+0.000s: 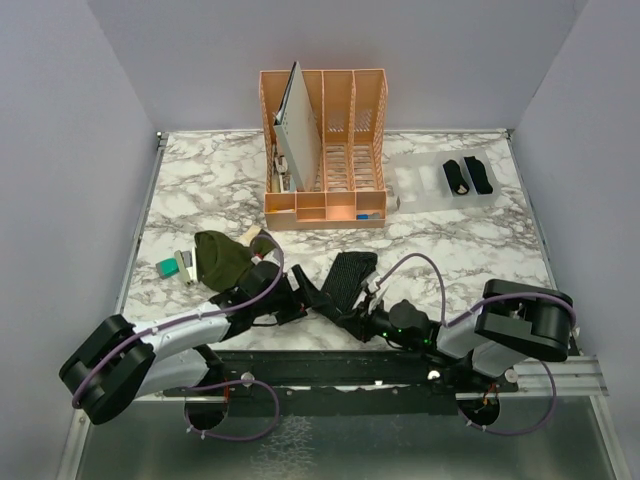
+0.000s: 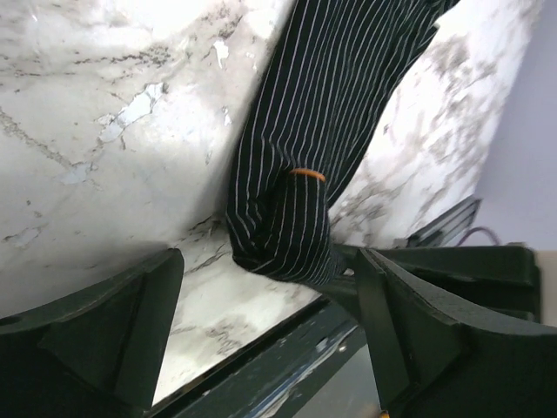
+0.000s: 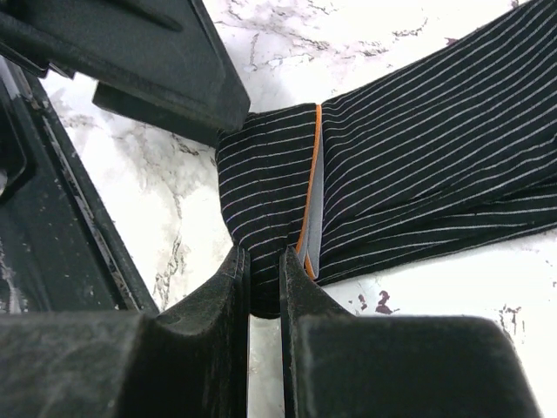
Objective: Roll the underwear
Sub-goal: Roll the underwear to the corner of the board.
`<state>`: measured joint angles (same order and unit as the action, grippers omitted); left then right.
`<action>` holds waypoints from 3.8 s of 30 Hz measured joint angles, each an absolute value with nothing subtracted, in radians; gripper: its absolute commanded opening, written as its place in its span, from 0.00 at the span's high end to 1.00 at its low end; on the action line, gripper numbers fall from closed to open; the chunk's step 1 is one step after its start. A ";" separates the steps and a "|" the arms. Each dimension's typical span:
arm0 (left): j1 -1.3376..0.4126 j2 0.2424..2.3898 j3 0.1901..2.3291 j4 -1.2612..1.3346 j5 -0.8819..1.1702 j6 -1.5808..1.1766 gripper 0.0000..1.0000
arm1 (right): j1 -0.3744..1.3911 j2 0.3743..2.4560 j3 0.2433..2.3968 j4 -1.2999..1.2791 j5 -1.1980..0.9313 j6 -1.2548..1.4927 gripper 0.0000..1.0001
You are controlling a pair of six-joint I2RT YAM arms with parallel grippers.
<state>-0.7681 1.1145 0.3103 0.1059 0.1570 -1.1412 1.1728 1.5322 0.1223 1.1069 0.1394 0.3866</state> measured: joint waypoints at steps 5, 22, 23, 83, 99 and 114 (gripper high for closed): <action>-0.770 1.141 0.254 0.252 0.137 -1.240 0.23 | 1.156 1.551 0.107 1.151 0.115 0.430 0.99; -0.796 1.370 0.294 0.414 0.121 -1.258 0.93 | 1.137 1.569 0.105 1.179 0.075 0.421 0.72; -0.796 1.384 0.307 0.413 0.124 -1.250 0.94 | 1.136 1.560 0.105 1.171 0.074 0.411 0.65; -0.802 0.942 0.363 -0.109 0.001 -1.206 0.09 | 0.991 1.655 0.263 1.093 -0.278 0.360 1.00; -0.802 0.871 0.155 0.156 -0.009 -1.016 0.14 | 0.739 2.039 0.298 1.501 -0.670 0.875 0.94; -0.807 1.139 0.189 0.385 -0.020 -1.088 0.50 | 0.705 2.101 0.301 1.539 -0.686 1.053 0.90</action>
